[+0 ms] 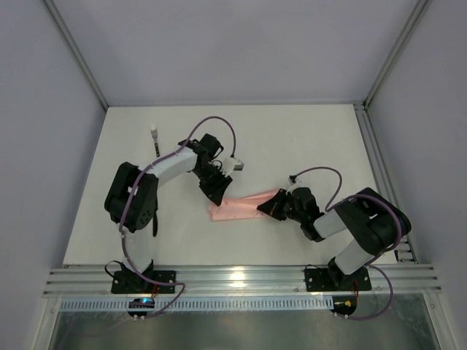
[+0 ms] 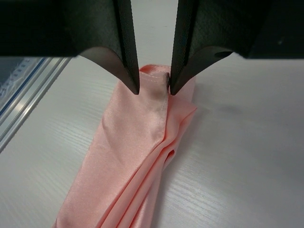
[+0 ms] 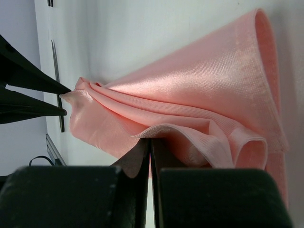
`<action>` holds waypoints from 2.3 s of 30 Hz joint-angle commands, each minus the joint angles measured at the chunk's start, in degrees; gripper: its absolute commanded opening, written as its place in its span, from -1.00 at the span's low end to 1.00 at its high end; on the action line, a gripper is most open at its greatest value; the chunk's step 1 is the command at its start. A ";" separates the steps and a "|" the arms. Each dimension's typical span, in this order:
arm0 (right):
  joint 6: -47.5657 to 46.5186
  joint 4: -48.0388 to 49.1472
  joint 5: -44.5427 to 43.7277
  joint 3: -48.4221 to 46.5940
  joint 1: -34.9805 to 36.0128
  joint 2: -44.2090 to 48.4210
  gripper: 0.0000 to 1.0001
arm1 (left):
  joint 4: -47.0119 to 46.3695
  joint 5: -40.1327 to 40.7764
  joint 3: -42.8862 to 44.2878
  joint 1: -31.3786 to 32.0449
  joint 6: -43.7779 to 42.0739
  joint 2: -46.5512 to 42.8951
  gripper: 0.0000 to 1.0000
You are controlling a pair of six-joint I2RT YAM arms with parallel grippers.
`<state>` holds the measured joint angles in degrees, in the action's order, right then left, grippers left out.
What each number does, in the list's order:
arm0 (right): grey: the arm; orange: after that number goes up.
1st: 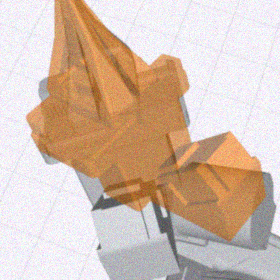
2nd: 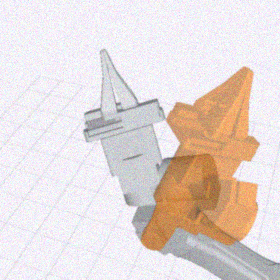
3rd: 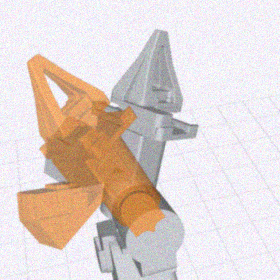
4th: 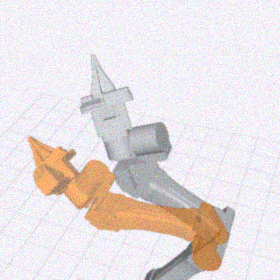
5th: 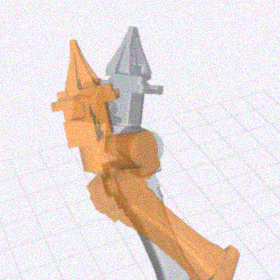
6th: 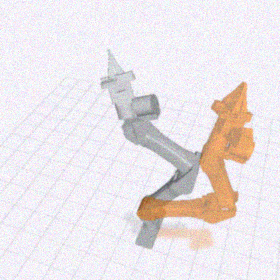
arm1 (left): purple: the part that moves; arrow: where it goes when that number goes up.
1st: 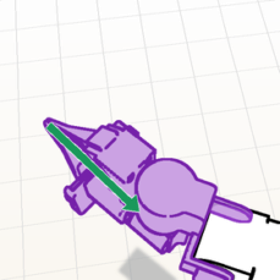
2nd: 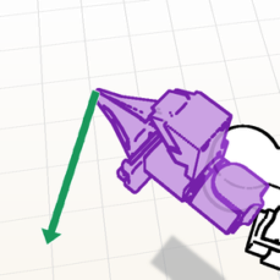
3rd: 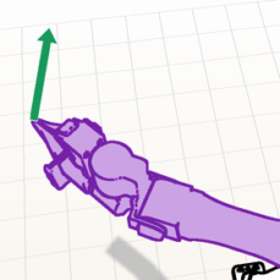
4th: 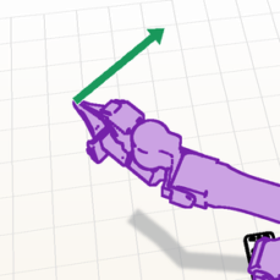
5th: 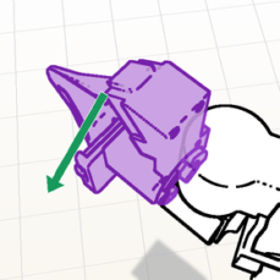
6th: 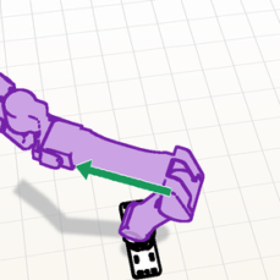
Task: Fold the napkin into a case and place the utensils inside
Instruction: Pick up the top corner of the smaller rectangle folded napkin from the center of the board.
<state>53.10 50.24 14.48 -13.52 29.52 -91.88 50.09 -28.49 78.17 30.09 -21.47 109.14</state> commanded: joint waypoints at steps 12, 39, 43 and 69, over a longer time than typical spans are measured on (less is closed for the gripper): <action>-0.02 -2.69 -4.02 2.27 0.54 -2.78 -0.93 | -2.08 3.70 -2.49 2.34 -1.64 -1.39 -0.44; -0.10 -4.45 -5.43 0.77 3.27 -2.34 -0.92 | -11.77 9.68 -8.92 4.92 1.78 -10.62 -0.25; -0.28 -4.36 -5.08 0.60 3.27 -2.78 -0.93 | -10.01 7.15 -8.30 1.39 3.81 -8.17 -0.18; -0.63 -3.92 -4.99 0.78 3.27 -2.61 -0.92 | 0.01 -9.81 -2.41 -1.70 1.79 1.16 -0.36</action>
<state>54.81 52.27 11.35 -13.61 32.16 -93.01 47.27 -32.86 73.95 28.38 -18.48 110.39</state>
